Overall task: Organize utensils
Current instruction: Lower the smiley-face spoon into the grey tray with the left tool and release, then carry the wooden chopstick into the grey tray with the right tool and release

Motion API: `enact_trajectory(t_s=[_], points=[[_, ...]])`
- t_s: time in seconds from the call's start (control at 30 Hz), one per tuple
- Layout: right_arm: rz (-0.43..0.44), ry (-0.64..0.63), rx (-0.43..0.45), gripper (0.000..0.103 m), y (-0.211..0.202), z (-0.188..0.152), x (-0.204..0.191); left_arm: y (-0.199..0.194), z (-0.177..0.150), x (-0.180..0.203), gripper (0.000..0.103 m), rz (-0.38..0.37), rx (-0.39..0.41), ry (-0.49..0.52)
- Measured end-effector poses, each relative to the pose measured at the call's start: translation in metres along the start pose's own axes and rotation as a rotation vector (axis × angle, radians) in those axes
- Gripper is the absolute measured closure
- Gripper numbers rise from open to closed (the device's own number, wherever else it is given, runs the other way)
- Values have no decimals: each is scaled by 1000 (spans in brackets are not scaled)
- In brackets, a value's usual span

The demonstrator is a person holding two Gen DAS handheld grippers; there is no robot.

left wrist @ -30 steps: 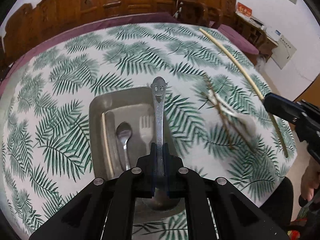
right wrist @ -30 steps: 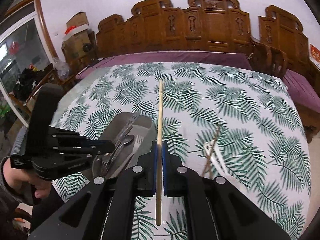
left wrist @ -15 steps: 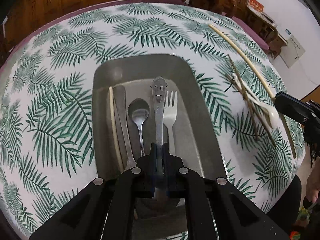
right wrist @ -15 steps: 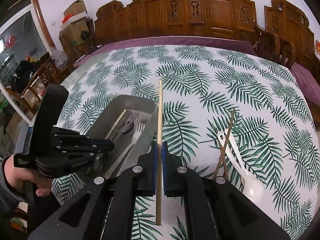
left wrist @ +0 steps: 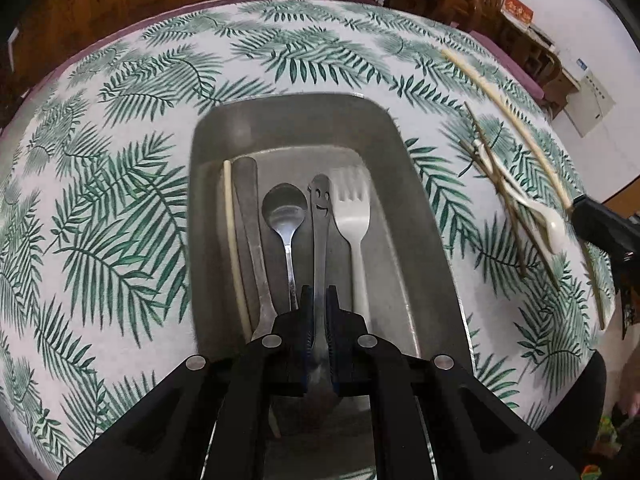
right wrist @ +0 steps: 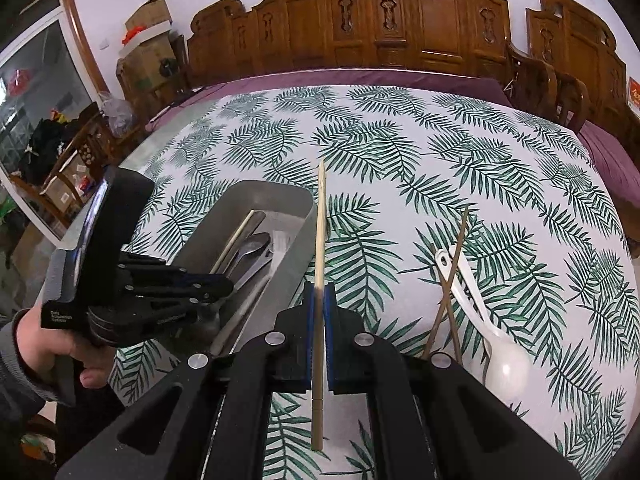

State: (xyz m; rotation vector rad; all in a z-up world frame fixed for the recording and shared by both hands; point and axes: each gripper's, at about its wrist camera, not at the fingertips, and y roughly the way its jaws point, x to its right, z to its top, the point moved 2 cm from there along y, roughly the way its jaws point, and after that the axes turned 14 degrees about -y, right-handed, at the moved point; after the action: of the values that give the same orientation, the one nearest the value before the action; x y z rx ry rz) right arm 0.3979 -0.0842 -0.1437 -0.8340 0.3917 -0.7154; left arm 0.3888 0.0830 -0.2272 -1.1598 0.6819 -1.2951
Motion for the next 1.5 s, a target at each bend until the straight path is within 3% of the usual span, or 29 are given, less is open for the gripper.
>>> enact_trajectory(t_s=[0.4, 0.67, 1.1, 1.5], points=[[68, -3, 3, 97, 22, 18, -40, -65, -8, -20, 96, -23, 121, -14], [82, 6, -71, 97, 67, 21, -57, -90, -14, -40, 96, -19, 162, -33], [97, 85, -139, 97, 107, 21, -62, -102, -22, -56, 96, -21, 174, -48], [145, 85, -89, 94, 101, 27, -62, -107, -24, -50, 96, -24, 182, -44]])
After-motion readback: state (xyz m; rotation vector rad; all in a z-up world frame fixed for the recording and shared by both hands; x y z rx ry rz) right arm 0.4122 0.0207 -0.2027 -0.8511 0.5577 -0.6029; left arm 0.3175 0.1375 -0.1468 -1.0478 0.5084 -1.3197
